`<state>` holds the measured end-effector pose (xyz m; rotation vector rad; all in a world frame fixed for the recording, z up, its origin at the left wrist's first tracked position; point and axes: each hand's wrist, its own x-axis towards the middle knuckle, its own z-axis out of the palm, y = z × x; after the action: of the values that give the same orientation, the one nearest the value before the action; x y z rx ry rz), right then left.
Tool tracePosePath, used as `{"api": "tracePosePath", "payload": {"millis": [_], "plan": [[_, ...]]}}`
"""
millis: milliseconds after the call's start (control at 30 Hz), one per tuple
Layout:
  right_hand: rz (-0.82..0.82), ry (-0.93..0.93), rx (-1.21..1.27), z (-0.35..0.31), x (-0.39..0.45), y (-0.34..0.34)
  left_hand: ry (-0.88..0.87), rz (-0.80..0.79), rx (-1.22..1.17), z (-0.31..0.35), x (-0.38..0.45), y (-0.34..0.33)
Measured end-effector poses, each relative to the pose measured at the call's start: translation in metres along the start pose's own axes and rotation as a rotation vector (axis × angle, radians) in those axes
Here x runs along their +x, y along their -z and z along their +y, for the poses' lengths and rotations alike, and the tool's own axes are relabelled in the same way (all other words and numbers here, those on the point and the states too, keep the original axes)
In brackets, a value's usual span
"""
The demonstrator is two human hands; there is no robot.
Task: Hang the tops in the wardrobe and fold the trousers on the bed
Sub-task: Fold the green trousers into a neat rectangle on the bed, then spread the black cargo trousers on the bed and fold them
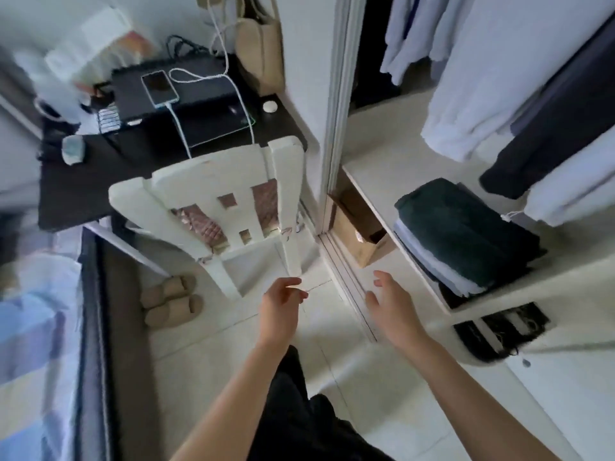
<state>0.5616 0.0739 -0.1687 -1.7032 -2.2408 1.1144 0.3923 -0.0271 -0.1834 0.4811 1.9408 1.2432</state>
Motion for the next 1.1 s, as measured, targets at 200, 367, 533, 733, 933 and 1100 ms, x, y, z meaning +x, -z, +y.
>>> {"api": "tracePosePath", "payload": {"millis": [200,367,533,733,933,1100], "plan": [[-0.236,0.312,-0.077,-0.07,-0.055,-0.077,0.068,0.328,-0.052,-0.055,-0.084,0.102],[-0.449,0.548,-0.173,-0.122,-0.118,-0.153,0.13,0.599,-0.109,-0.112,-0.16,0.185],[-0.64,0.72,-0.271,-0.173,-0.196,-0.237,0.215,0.825,-0.211,-0.174,-0.248,0.261],[-0.812,0.878,-0.394,-0.224,-0.311,-0.342,0.377,1.046,-0.319,-0.269,-0.366,0.353],[-0.997,1.041,-0.541,-0.264,-0.425,-0.441,0.481,1.308,-0.407,-0.349,-0.466,0.436],[-1.113,1.13,-0.643,-0.294,-0.487,-0.501,0.547,1.43,-0.494,-0.39,-0.512,0.474]]}}
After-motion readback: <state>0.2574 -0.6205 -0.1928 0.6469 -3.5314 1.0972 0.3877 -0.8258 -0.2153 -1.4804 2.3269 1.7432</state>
